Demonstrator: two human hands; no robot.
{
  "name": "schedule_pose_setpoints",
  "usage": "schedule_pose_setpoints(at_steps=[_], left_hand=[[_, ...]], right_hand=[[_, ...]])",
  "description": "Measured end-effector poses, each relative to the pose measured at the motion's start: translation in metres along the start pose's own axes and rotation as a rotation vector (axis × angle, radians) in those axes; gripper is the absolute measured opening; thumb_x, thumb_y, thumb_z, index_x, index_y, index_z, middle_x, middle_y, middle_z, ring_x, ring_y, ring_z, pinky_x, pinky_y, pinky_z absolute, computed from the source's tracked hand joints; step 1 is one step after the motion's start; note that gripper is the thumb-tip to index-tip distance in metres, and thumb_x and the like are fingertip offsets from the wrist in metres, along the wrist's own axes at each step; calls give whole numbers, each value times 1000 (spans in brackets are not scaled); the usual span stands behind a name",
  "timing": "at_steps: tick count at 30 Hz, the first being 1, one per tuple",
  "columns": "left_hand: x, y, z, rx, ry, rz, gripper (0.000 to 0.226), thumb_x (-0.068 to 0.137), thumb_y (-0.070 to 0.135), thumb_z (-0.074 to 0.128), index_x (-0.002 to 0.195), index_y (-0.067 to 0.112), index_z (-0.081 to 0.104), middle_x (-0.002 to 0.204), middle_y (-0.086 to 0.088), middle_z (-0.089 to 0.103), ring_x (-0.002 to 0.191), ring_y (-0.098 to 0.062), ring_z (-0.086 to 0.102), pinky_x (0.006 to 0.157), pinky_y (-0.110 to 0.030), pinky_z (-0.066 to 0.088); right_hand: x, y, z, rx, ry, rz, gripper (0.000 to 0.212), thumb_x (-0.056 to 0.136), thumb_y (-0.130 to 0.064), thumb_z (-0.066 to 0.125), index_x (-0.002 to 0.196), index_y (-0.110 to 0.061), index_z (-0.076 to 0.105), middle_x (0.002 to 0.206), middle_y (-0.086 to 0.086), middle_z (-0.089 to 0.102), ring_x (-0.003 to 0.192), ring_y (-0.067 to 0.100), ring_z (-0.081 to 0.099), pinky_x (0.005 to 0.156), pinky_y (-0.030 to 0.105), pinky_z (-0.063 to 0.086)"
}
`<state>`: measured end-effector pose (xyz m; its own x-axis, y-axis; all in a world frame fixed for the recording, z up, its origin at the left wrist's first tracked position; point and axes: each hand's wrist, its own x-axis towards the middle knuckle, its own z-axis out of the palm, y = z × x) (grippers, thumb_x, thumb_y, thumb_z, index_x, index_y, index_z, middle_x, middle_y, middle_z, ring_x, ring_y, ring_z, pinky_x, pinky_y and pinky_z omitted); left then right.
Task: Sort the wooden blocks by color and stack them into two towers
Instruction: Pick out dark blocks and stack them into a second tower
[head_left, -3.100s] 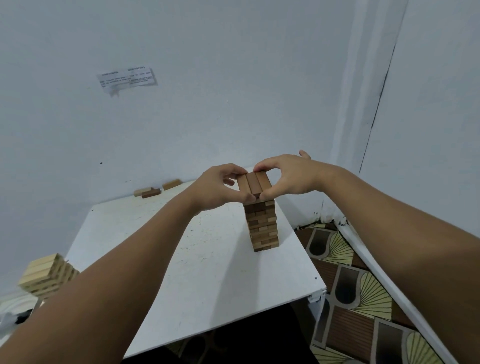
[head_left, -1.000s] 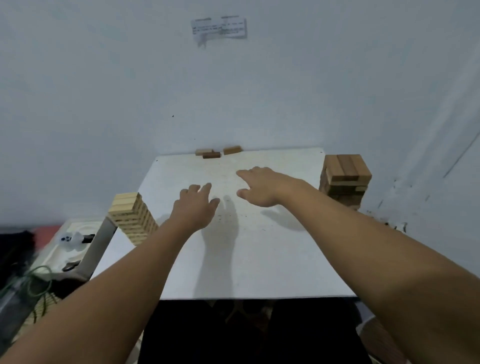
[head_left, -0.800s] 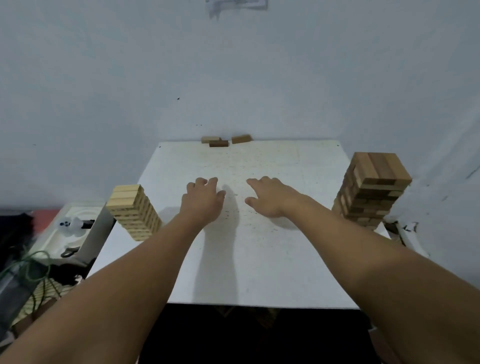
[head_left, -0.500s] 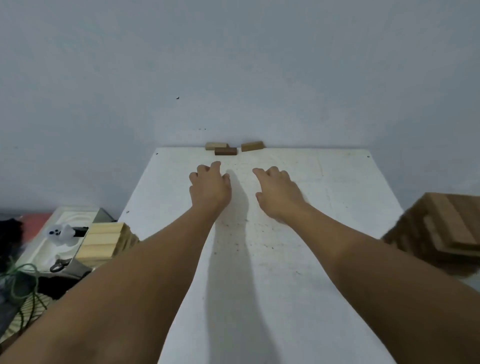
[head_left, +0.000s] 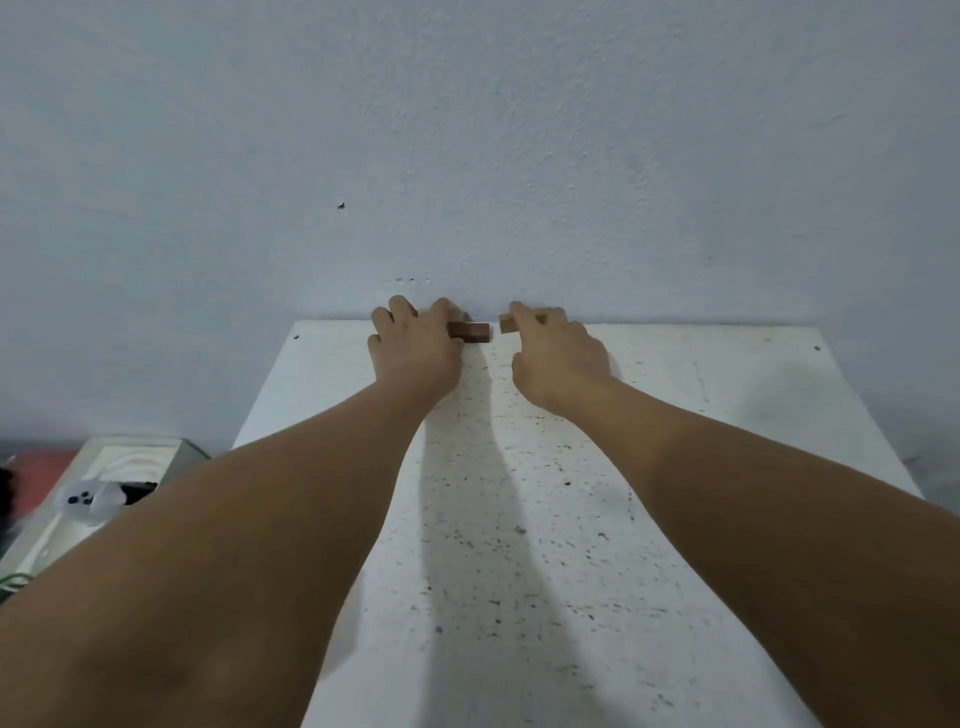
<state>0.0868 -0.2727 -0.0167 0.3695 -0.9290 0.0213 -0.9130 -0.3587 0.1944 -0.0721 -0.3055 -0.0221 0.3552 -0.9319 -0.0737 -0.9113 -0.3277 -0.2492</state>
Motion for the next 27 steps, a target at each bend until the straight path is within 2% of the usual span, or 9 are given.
schedule_pose_setpoints(at_steps=[2,5,8,10,13,16,20,23,27], left_hand=[[4,-2,4,28,6,-11,39,103,44,51,140,34,50,131,-11,37,122,-33,36,100,-41,35],[6,-2,8,56,14,18,38,103,44,49,138,31,51,133,-10,35,123,-32,35,102,-41,33],[7,-6,8,79,36,80,40,103,42,51,139,24,51,146,-10,35,133,-33,33,107,-43,32],[6,-7,6,77,35,122,39,103,40,54,136,21,52,148,-9,40,134,-33,36,106,-44,34],[3,-5,0,71,21,147,26,102,39,56,120,20,56,126,-6,57,121,-30,46,95,-41,36],[-1,-2,-7,14,-34,135,21,99,41,63,105,23,55,115,-4,58,115,-29,49,91,-39,35],[-26,5,-7,-122,-95,60,21,92,39,72,97,25,58,110,-2,58,111,-28,51,91,-40,43],[-60,12,-3,-213,-88,15,19,90,36,74,92,23,60,106,-2,60,107,-28,52,90,-43,47],[-101,22,0,-282,-88,-30,27,88,37,75,75,28,53,98,0,61,102,-27,55,89,-43,48]], right_hand=[[6,0,1,-9,9,1,68,99,-24,54,158,-30,21,146,15,41,119,35,54,85,42,39],[11,0,2,-30,22,-4,55,98,-22,53,149,-29,34,134,13,46,109,33,56,79,40,36],[13,2,1,-100,81,-19,40,98,-22,54,137,-26,46,126,12,46,108,31,53,79,40,37],[13,5,3,-155,148,-31,29,100,-24,54,129,-25,53,126,10,45,112,29,48,87,42,39],[7,10,5,-159,207,-25,23,103,-34,55,124,-28,63,127,5,45,116,27,43,94,41,37],[-1,12,6,-138,209,-25,23,103,-43,54,117,-32,68,120,-1,55,114,24,48,92,40,35],[-24,9,7,120,157,118,30,102,-47,52,92,-26,72,90,-9,70,89,18,63,82,37,27],[-54,6,14,265,136,218,28,101,-49,54,94,-27,70,84,-11,70,89,19,64,81,36,29],[-95,6,20,381,178,275,22,100,-50,56,115,-34,57,84,-13,66,92,16,62,90,36,26]])
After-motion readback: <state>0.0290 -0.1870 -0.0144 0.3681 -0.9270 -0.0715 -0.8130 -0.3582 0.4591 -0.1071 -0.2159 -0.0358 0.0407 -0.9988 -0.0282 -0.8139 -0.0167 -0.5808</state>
